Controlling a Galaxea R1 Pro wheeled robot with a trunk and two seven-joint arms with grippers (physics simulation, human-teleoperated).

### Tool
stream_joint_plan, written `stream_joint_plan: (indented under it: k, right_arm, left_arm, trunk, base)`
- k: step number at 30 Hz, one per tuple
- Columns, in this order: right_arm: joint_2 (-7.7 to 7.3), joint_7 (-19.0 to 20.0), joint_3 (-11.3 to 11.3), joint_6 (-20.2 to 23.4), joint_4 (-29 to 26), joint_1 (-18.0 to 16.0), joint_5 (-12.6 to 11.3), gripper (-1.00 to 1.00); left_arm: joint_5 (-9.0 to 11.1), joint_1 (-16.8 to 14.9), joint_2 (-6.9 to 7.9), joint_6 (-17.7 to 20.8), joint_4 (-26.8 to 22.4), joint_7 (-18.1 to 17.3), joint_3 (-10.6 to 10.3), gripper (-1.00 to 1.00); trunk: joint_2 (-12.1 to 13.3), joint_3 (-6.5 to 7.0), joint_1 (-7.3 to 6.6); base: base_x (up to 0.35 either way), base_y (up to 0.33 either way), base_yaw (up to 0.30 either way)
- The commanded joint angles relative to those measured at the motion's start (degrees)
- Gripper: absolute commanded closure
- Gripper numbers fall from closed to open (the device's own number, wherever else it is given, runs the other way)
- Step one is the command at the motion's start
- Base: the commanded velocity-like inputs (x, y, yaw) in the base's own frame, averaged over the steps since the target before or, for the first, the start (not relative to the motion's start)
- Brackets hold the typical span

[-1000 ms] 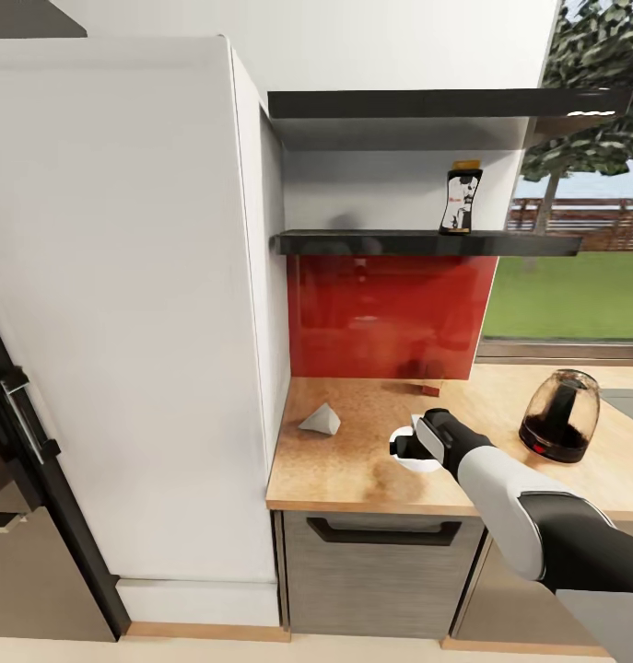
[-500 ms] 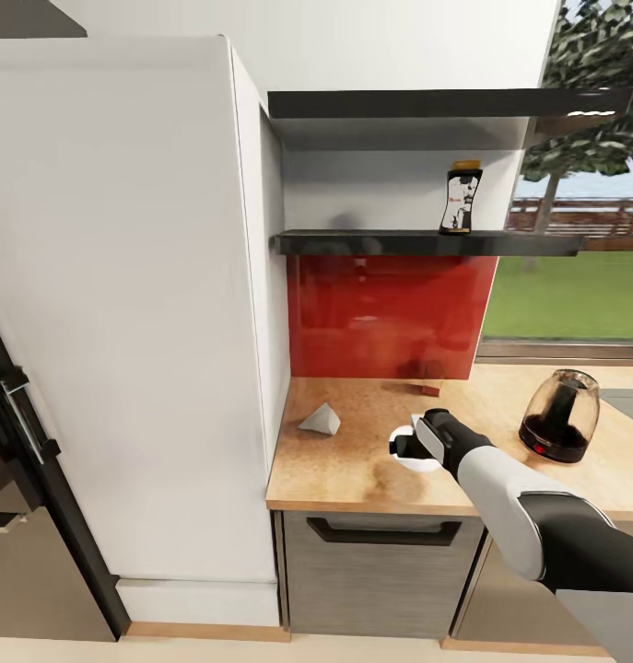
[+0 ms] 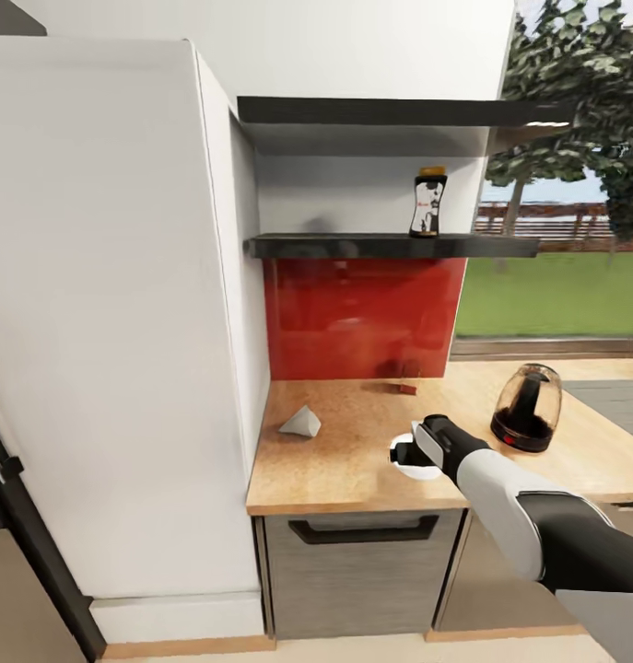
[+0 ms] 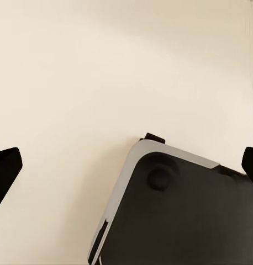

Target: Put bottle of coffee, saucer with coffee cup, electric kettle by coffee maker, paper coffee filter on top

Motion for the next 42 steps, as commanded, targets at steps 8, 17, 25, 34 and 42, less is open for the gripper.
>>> stream_joint_plan:
  k: [8,17,25,34,42]
  right_arm:
    - [-0.52,-0.41,-0.06,0.25,0.13,0.0,-0.4,1.0]
    - [-0.73,-0.52,-0.01,0.22,1.47,0.0,-0.25,1.0]
    - [-4.08,-0.2,-0.01,0.2,1.6,0.0,-0.01,1.0]
    - [-7.29,-0.18,0.02,-1.12,3.19,0.0,-0.25,1.0]
    - [-10.92,-0.18,0.06,-4.59,7.98,0.05,-0.35,1.0]
  left_arm:
    - [-0.26,0.0,-0.02,-0.14,0.01,-0.01,0.43,-1.0]
    - [-0.26,0.0,-0.02,-0.14,0.02,-0.01,0.43,-1.0]
    - [-0.34,0.0,-0.02,-0.13,0.02,-0.03,0.42,-1.0]
    - [-0.34,0.0,-0.02,-0.14,0.05,-0.06,0.43,-1.0]
    - [-0.34,0.0,-0.02,-0.14,0.09,-0.03,0.51,-1.0]
  trunk:
    - [-0.04,0.45,0.02]
    - [-0.04,0.99,0.02]
    - [-0.04,1.47,0.02]
    - [-0.04,2.02,0.02]
    - [-0.04,2.53,0.02]
  base:
    - [0.0,0.0,-0.244]
    - [-0.075,0.0,-0.245]
    - [-0.124,0.0,-0.245]
    - [-0.002,0.0,-0.245]
    - [0.0,0.0,-0.245]
